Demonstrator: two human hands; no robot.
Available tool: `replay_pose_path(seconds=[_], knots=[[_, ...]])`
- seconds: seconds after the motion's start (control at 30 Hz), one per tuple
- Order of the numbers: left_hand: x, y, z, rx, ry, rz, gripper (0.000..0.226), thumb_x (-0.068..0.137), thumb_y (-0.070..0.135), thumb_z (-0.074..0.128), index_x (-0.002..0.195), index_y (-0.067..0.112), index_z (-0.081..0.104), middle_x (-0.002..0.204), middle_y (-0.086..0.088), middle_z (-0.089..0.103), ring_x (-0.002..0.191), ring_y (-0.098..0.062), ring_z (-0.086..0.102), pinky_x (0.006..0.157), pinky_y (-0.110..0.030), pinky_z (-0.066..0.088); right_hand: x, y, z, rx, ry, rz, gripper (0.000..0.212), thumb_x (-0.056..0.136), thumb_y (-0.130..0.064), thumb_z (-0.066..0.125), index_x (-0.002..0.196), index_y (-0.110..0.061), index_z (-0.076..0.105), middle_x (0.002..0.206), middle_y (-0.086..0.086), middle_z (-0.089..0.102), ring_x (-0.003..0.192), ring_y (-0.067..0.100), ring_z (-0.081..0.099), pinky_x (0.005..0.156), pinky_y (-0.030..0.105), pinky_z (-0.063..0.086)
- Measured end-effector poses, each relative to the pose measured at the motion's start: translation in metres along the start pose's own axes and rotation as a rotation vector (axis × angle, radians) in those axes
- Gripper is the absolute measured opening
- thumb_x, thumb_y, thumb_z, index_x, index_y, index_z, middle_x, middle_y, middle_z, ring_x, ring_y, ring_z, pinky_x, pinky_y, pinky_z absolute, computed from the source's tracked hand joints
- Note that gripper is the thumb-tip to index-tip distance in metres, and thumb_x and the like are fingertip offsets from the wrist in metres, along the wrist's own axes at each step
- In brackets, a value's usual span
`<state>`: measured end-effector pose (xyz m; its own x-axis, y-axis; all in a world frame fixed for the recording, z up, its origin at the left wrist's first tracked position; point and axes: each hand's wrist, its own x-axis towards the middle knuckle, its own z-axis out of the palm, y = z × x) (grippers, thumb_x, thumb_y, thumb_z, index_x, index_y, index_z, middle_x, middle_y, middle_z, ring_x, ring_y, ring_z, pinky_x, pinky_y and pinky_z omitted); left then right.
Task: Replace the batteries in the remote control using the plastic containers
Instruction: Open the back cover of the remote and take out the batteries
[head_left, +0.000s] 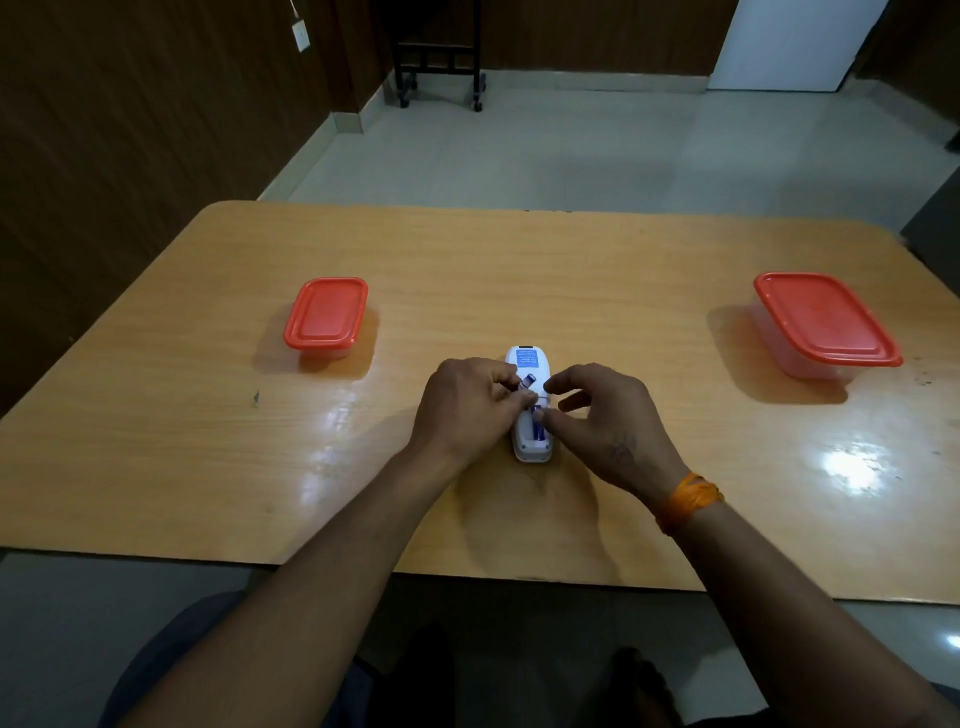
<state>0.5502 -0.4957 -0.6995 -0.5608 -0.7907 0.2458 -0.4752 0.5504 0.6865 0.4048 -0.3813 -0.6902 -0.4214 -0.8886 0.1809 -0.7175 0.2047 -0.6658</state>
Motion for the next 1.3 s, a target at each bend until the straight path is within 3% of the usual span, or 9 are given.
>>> replay_pose_path(seconds=[0.1,0.2,0.33,0.57,0.7,0.83,0.93,1.1,1.3], knots=[[0.002,0.0,0.002,0.006,-0.053,0.016,0.021,0.081,0.038,0.071,0.088,0.022,0.084,0.084,0.002,0.081,0.081,-0.016,0.074,0.07,-0.041,0.057,0.001,-0.001,-0.007,-0.159,-0.11,-0.145,0.033,0.083,-0.026,0.082,0.114,-0.017,0.077,0.113,0.0,0.075,0.099,0.02,0.07,0.083,0.034,0.052],[0.004,-0.004,0.002,-0.007,-0.069,0.026,0.02,0.082,0.036,0.074,0.089,0.022,0.085,0.088,0.002,0.082,0.086,-0.013,0.076,0.071,-0.04,0.059,0.008,-0.006,-0.02,-0.313,-0.177,-0.234,0.031,0.086,-0.037,0.079,0.113,-0.021,0.079,0.112,-0.001,0.078,0.1,0.025,0.07,0.084,0.04,0.054],[0.006,-0.009,0.001,-0.011,-0.078,0.066,0.02,0.082,0.036,0.072,0.09,0.023,0.086,0.086,0.003,0.082,0.083,-0.012,0.075,0.071,-0.041,0.058,0.022,-0.023,-0.03,-0.604,-0.325,-0.316,0.034,0.092,-0.047,0.071,0.119,-0.026,0.076,0.109,0.002,0.077,0.1,0.027,0.066,0.08,0.038,0.051],[0.012,-0.009,0.0,0.019,-0.099,0.04,0.021,0.082,0.037,0.07,0.089,0.025,0.086,0.084,0.001,0.082,0.08,-0.013,0.073,0.075,-0.033,0.056,0.039,-0.054,-0.031,-0.869,-0.491,-0.464,0.034,0.097,-0.038,0.07,0.122,-0.016,0.071,0.111,0.012,0.071,0.099,0.03,0.067,0.072,0.033,0.044],[0.013,-0.012,0.001,0.044,-0.092,0.044,0.015,0.086,0.03,0.074,0.092,0.026,0.087,0.084,0.001,0.082,0.071,-0.006,0.064,0.065,-0.015,0.04,0.041,-0.057,-0.032,-0.825,-0.53,-0.518,0.026,0.095,-0.031,0.072,0.115,-0.014,0.071,0.106,0.012,0.072,0.094,0.033,0.069,0.077,0.039,0.056],[0.012,-0.01,-0.002,0.016,-0.12,0.039,0.024,0.083,0.036,0.071,0.096,0.024,0.087,0.091,0.001,0.083,0.084,-0.009,0.074,0.078,-0.029,0.057,0.035,-0.047,-0.031,-0.708,-0.479,-0.553,0.02,0.089,-0.03,0.072,0.105,-0.018,0.072,0.097,0.006,0.076,0.082,0.028,0.069,0.07,0.038,0.057],[0.013,-0.009,-0.003,0.039,-0.099,0.05,0.016,0.084,0.027,0.079,0.097,0.021,0.087,0.095,-0.001,0.083,0.09,-0.013,0.075,0.079,-0.025,0.054,0.026,-0.031,-0.028,-0.598,-0.398,-0.589,0.018,0.09,-0.03,0.069,0.104,-0.02,0.069,0.091,0.003,0.074,0.074,0.026,0.067,0.061,0.033,0.047],[0.012,-0.009,-0.004,0.012,-0.078,0.036,0.013,0.084,0.023,0.082,0.095,0.019,0.087,0.096,-0.001,0.083,0.09,-0.014,0.075,0.079,-0.028,0.054,0.01,-0.012,-0.02,-0.541,-0.278,-0.669,0.018,0.092,-0.028,0.063,0.105,-0.017,0.066,0.091,0.005,0.067,0.07,0.029,0.065,0.054,0.035,0.044],[0.012,-0.009,-0.005,-0.009,-0.083,0.024,0.015,0.08,0.023,0.085,0.095,0.019,0.087,0.103,-0.001,0.083,0.098,-0.012,0.075,0.083,-0.03,0.057,0.002,-0.006,-0.014,-0.479,-0.294,-0.712,0.015,0.093,-0.023,0.067,0.107,-0.017,0.069,0.098,0.004,0.065,0.08,0.024,0.064,0.06,0.03,0.041]])
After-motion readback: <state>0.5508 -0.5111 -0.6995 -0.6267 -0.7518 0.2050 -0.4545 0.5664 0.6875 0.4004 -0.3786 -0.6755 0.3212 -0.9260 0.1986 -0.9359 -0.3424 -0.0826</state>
